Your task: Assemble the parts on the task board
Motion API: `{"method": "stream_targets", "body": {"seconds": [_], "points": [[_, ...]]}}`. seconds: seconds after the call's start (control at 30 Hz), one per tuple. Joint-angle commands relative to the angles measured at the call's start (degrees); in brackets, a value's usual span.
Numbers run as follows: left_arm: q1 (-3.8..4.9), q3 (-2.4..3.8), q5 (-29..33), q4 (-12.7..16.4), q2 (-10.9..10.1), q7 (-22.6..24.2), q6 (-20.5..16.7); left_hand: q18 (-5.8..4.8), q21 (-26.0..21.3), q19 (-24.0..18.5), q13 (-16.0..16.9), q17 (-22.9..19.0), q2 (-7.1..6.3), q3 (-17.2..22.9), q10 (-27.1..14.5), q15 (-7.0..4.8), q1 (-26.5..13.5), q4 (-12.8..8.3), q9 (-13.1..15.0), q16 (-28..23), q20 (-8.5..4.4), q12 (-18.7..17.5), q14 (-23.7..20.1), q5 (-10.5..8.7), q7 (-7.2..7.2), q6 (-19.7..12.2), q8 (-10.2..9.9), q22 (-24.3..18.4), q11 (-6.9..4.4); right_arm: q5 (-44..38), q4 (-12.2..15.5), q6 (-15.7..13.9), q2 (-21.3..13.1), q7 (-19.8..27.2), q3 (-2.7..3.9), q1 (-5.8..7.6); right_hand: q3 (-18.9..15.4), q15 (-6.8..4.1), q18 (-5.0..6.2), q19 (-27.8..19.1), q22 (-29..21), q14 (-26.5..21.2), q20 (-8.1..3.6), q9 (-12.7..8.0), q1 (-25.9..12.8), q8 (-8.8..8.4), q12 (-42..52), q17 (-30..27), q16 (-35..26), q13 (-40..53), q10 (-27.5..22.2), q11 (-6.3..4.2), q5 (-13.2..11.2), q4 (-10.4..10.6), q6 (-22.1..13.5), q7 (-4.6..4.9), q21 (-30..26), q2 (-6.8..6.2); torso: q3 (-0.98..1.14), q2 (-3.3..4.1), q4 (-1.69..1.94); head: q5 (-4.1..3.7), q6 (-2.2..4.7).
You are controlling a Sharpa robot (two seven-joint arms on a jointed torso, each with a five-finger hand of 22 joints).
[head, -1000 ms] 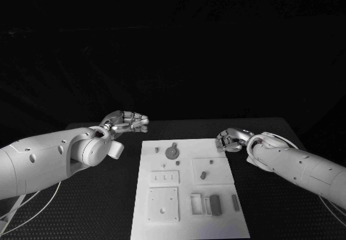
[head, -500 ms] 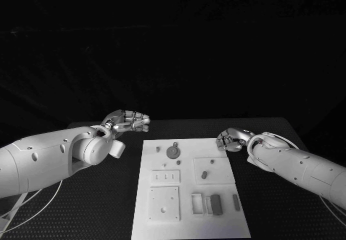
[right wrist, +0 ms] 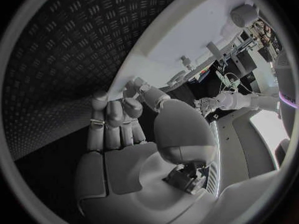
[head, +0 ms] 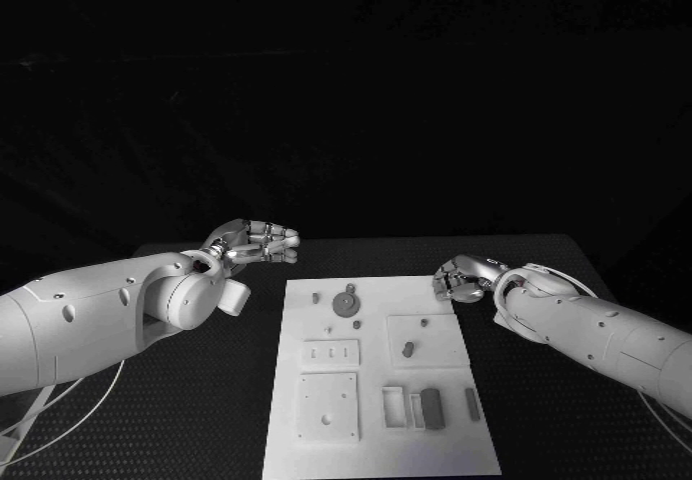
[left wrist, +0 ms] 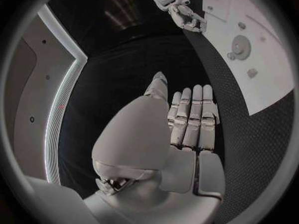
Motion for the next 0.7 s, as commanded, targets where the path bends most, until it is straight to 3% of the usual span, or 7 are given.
{"method": "stream_targets", "body": {"seconds": [0.03,0.23,0.37,0.5,0.6,0.7], "points": [[0.03,0.04,-0.21,0.17,0.03,0.21,0.77,1.02,-0.26,0.29,-0.03,0.11,0.57,-0.25,-0.25,0.16,0.24,0.01,-0.09,-0.29,0.24,-0.3,0.1,-0.32,-0.18,-0.13,-0.11,-0.07,-0.08,-0.71,0.22,-2.87,0.0,-1.48,-0.02,-0.05,0.21,0.13,0.77,0.23,0.96,0.19,-0.33,0.16,-0.09,0.36,0.39,0.1,0.35,0.11,-0.06,0.34,0.35,-0.08,0.93,0.12,0.32,0.63,0.01,0.03,-0.02,0.02,-0.01],[0.03,0.04,-2.36,0.11,-0.05,-1.21,0.71,1.12,-0.16,0.62,0.38,0.5,0.87,-0.39,1.48,0.08,-0.02,0.03,0.08,-0.1,0.18,0.57,0.75,-0.31,0.35,0.79,0.38,0.08,0.24,-1.19,1.85,-6.16,-0.45,-2.92,-0.02,-0.05,0.05,-0.06,0.77,0.66,0.92,1.17,-0.42,0.17,-0.49,0.39,0.56,0.9,0.75,0.17,0.13,0.18,0.35,-0.02,1.17,0.0,0.59,1.25,0.04,-0.01,-0.09,0.03,0.08],[0.04,0.08,-5.1,-0.01,-0.16,-2.19,1.26,1.4,0.76,2.29,1.38,1.63,1.19,-0.73,5.09,-0.88,-1.1,0.04,0.42,1.23,-0.49,2.46,3.15,-0.32,0.04,2.77,1.39,0.67,-1.31,-1.78,3.1,-7.07,-0.86,-3.73,-0.02,-0.03,0.05,-0.19,0.77,0.94,0.91,1.77,-0.57,0.23,-0.45,0.5,0.67,1.31,0.98,0.2,0.29,0.03,0.35,-0.08,1.49,-0.15,0.77,1.5,0.06,-0.03,-0.12,-0.11,0.18],[0.07,0.36,-7.98,-0.16,-0.34,-3.48,3.55,1.88,2.79,5.92,3.0,3.8,2.01,-0.25,9.39,-2.96,-1.91,-0.02,0.76,3.58,-2.07,4.66,7.19,0.3,-1.4,5.92,2.76,1.89,-3.42,-3.79,5.46,-8.54,-1.73,-5.26,-0.01,0.15,0.11,-0.3,0.77,1.08,0.9,2.04,-0.69,0.26,-0.29,0.54,0.71,1.43,1.06,0.2,0.38,-0.06,0.35,-0.13,1.65,-0.24,0.86,1.63,-0.06,-0.08,-0.06,-0.16,0.5],[0.11,0.42,-9.33,0.06,-0.54,-4.84,4.24,1.68,3.95,7.37,4.5,5.88,2.23,0.29,12.28,-4.36,-2.44,-0.05,1.01,5.18,-3.11,6.15,9.67,0.94,-2.6,8.59,3.66,2.93,-4.89,-5.0,7.37,-9.08,-2.15,-6.81,-0.01,1.17,0.08,-0.39,0.77,1.2,0.89,2.25,-0.8,0.3,-0.18,0.62,0.73,1.49,1.1,0.19,0.48,-0.15,0.35,-0.13,1.86,-0.33,0.95,1.49,-0.06,-0.12,-0.12,-0.1,0.61],[0.17,0.58,-10.61,0.09,-0.49,-6.07,4.35,1.23,4.64,7.88,5.73,7.61,2.25,0.49,13.16,-4.85,-2.87,0.02,0.91,5.65,-3.91,6.58,10.31,0.9,-2.94,9.62,3.56,3.82,-5.38,-6.79,10.13,-8.01,-2.8,-9.58,0.02,2.1,0.05,-0.51,0.77,1.34,0.86,2.43,-0.91,0.37,-0.1,0.76,0.71,1.48,1.09,0.15,0.57,-0.28,0.35,-0.11,2.21,-0.46,1.03,1.38,0.03,-0.14,-0.16,-0.13,0.84]]}}
